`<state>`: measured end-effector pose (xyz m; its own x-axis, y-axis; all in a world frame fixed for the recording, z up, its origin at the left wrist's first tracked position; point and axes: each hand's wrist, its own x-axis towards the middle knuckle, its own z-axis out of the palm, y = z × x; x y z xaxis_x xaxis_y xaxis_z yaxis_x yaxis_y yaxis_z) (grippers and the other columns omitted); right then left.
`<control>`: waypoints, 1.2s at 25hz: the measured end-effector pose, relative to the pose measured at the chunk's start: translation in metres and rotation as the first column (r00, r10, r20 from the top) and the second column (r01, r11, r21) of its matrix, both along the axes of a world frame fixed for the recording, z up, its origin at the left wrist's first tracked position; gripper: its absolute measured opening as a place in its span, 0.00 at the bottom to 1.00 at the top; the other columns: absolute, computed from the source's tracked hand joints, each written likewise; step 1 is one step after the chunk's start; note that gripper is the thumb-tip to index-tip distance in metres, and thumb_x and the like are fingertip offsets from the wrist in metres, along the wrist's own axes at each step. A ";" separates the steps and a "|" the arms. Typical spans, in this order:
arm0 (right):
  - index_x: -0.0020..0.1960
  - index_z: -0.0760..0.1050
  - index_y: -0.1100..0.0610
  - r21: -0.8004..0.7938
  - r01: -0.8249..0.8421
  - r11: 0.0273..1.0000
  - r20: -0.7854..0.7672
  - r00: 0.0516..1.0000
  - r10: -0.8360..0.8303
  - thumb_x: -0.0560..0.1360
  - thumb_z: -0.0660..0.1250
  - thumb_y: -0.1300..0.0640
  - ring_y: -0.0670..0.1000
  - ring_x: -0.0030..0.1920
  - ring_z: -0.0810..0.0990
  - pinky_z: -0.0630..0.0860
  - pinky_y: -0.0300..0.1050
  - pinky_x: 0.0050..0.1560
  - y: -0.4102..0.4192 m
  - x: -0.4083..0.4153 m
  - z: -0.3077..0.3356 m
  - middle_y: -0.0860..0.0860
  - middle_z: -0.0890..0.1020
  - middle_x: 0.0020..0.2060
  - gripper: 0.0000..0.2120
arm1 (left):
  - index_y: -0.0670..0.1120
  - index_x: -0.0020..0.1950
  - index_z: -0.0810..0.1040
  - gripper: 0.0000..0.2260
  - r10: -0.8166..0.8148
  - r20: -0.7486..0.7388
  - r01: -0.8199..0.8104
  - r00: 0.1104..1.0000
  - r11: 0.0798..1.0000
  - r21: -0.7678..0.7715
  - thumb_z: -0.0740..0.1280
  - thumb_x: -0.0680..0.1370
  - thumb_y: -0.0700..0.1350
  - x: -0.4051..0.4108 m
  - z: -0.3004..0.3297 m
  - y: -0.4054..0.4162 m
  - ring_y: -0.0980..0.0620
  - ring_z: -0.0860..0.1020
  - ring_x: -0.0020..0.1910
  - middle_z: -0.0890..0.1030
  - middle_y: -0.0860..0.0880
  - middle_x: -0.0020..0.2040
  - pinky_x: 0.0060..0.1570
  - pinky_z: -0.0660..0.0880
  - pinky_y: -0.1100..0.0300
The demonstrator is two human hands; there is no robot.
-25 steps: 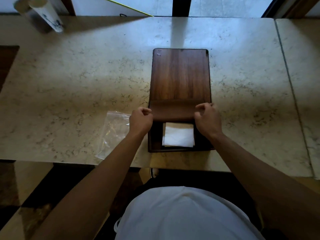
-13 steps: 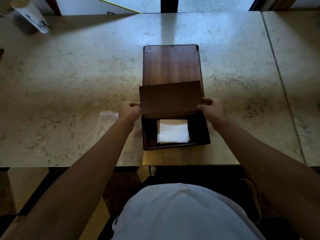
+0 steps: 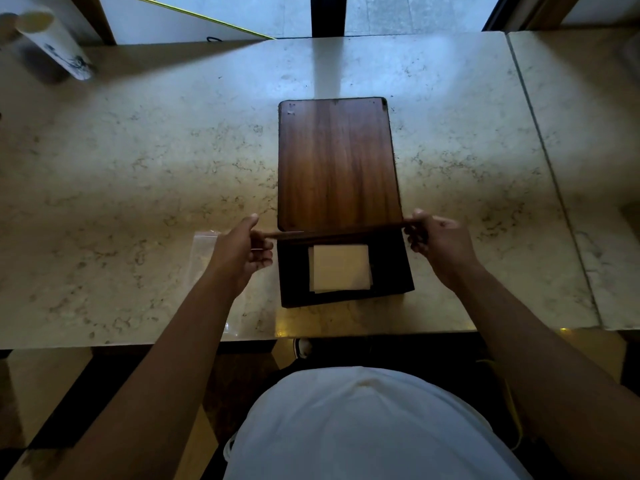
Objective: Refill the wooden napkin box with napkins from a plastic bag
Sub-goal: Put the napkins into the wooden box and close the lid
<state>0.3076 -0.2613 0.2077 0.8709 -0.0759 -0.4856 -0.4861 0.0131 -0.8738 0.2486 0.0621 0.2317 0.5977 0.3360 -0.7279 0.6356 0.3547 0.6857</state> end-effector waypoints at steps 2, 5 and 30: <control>0.48 0.84 0.61 -0.080 0.014 0.997 -0.037 0.999 -0.017 0.77 0.71 0.58 0.52 0.38 0.79 0.75 0.46 0.39 -0.001 -0.006 -0.003 0.54 0.83 0.37 0.07 | 0.41 0.47 0.79 0.08 -0.064 -0.030 0.065 0.998 0.997 0.052 0.70 0.79 0.45 -0.007 -0.006 -0.006 0.45 0.79 0.41 0.81 0.40 0.45 0.42 0.77 0.52; 0.48 0.85 0.55 -0.251 -0.045 0.967 -0.030 0.999 0.039 0.76 0.72 0.60 0.48 0.44 0.85 0.80 0.44 0.42 -0.005 -0.019 -0.012 0.51 0.87 0.44 0.04 | 0.40 0.53 0.82 0.06 -0.198 -0.041 0.202 0.979 0.951 0.236 0.71 0.77 0.35 -0.021 -0.018 -0.013 0.45 0.82 0.50 0.84 0.39 0.52 0.45 0.80 0.55; 0.42 0.77 0.56 -0.453 -0.215 0.865 -0.279 0.956 0.091 0.80 0.59 0.40 0.56 0.47 0.79 0.75 0.51 0.47 0.025 -0.029 -0.022 0.51 0.80 0.41 0.21 | 0.43 0.47 0.77 0.21 -0.230 -0.240 0.287 0.943 0.928 0.239 0.62 0.81 0.61 -0.027 -0.049 -0.037 0.48 0.78 0.47 0.79 0.48 0.48 0.41 0.73 0.54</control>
